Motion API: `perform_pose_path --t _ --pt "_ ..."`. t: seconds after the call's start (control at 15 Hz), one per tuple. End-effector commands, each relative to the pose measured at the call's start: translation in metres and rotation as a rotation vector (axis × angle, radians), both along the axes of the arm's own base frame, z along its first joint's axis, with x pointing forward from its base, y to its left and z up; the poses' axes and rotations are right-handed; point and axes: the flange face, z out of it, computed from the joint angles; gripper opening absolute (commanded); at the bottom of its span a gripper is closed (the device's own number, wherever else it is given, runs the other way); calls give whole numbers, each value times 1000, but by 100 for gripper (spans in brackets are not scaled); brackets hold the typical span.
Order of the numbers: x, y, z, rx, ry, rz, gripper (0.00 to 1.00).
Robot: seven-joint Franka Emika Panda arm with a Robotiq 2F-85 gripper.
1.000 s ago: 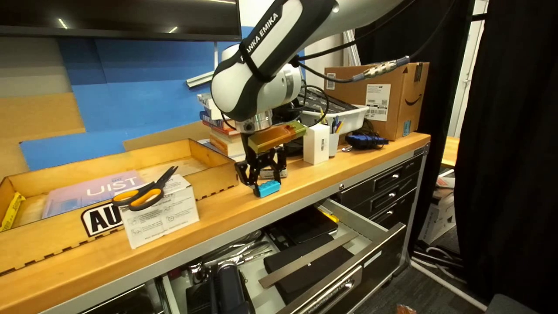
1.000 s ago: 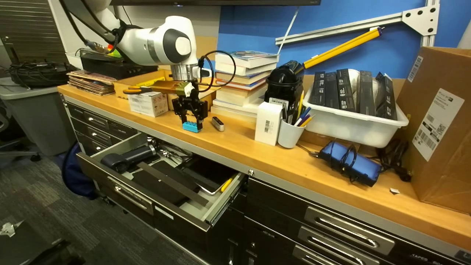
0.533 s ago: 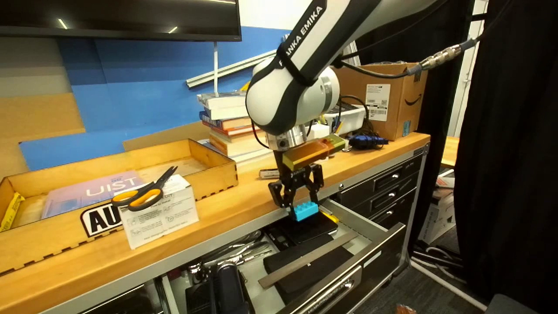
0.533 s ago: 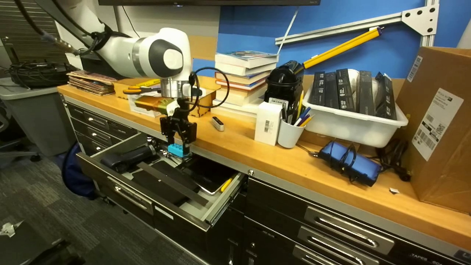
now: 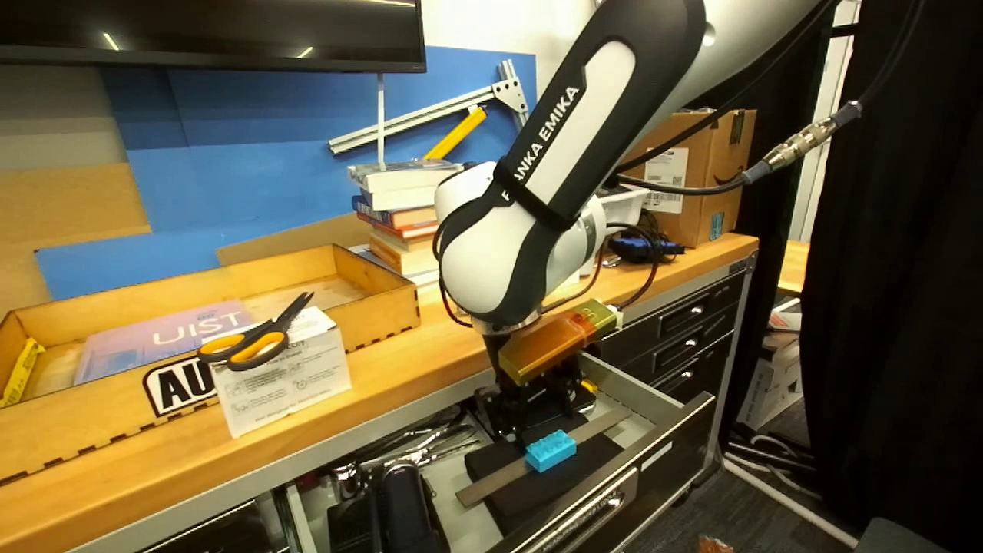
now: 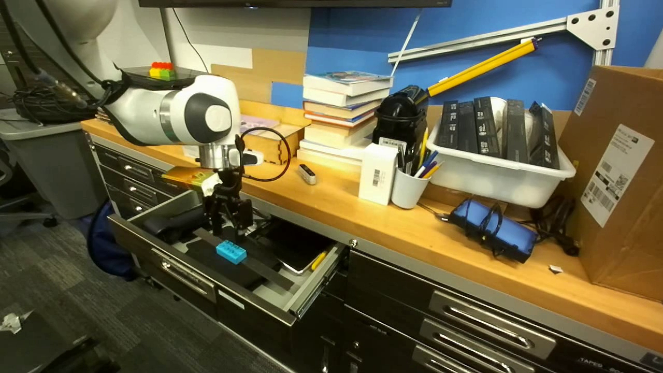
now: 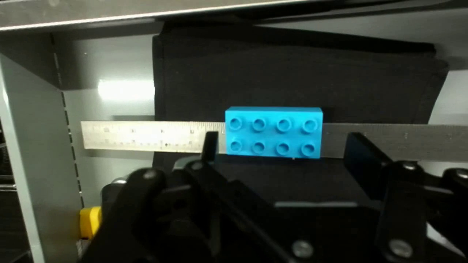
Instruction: Put the blue lego brick in the open drawer then close the drawer
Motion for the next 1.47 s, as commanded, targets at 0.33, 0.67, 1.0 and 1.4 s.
perform_pose_path --t 0.33,0.67,1.0,1.4 --pt "-58 -100 36 48 144 -131 100" --pt "-81 -136 15 75 251 -166 100" --pt "-88 -104 -12 13 265 -101 100" --pt "-73 -52 -26 -137 140 1 100"
